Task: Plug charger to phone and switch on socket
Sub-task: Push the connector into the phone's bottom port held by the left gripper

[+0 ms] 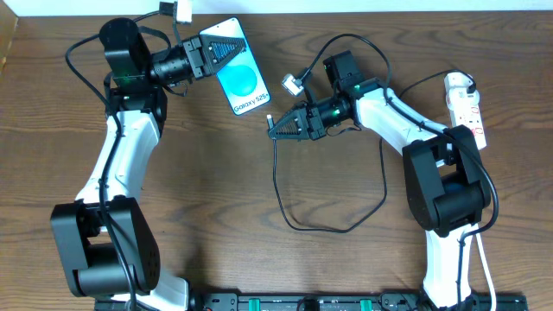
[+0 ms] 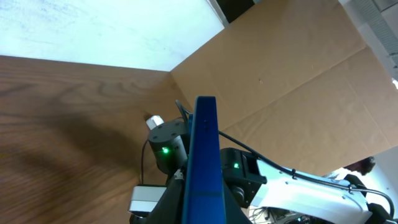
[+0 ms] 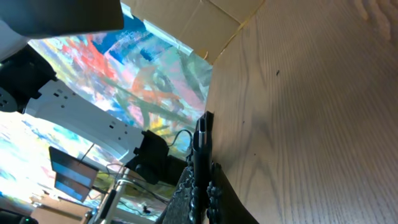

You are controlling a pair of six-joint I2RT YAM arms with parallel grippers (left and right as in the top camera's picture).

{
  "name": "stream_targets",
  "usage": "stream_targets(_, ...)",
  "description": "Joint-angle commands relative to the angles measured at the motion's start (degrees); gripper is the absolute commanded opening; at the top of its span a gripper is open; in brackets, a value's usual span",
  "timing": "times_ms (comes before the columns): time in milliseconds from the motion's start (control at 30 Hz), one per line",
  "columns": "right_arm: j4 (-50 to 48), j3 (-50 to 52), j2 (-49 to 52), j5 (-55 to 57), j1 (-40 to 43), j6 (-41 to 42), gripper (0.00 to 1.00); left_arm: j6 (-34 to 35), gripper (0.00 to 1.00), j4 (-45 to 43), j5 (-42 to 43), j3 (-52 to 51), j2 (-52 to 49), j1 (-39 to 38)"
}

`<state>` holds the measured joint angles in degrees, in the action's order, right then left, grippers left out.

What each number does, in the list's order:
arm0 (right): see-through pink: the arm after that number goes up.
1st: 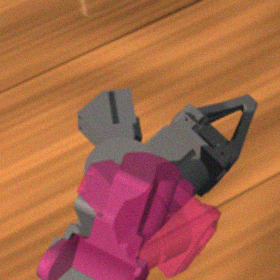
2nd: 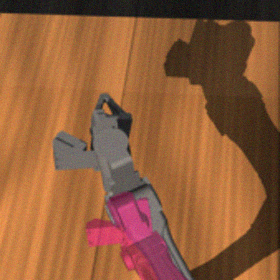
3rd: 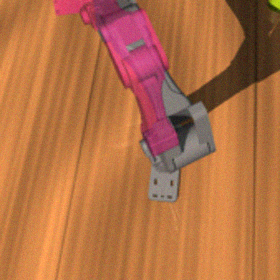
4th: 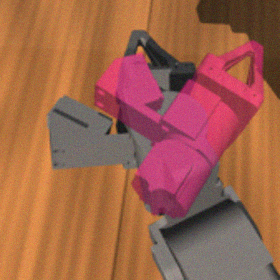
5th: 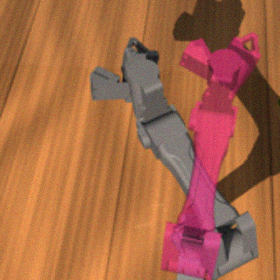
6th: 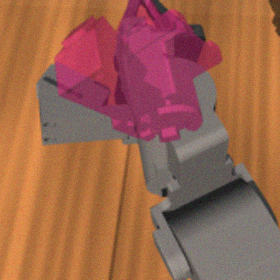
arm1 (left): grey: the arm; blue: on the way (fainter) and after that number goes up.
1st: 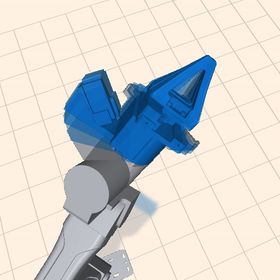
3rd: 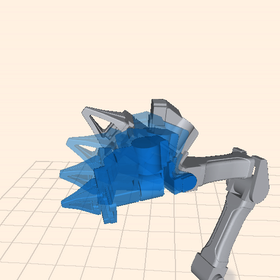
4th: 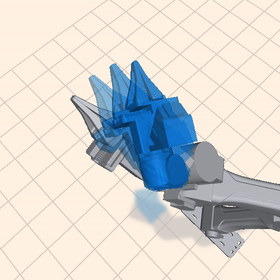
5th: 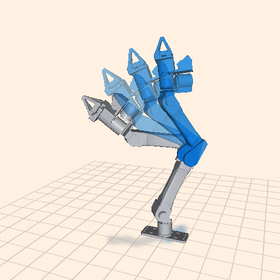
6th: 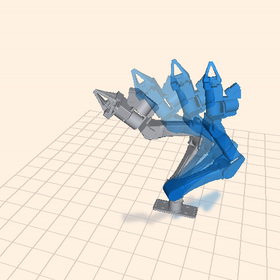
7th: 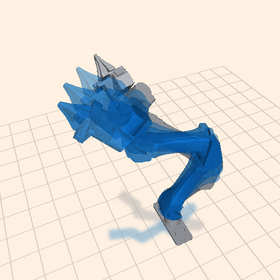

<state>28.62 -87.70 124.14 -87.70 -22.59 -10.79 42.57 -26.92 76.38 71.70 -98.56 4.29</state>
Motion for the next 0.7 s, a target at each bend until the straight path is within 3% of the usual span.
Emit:
stream_targets(0,-1.79,-1.18,-0.07,-1.84,-0.02,0.07,0.01,-1.62,0.08,-0.28,0.15,0.52,0.39,0.11)
stream_targets(200,-8.35,-1.18,-0.50,-1.84,-0.02,4.17,0.01,-1.62,0.08,10.14,-6.88,0.52,0.02,0.13)
stream_targets(667,-11.28,-1.18,-0.50,-1.84,-1.36,6.51,0.01,-0.07,0.08,10.93,-6.78,0.52,-4.85,0.13)
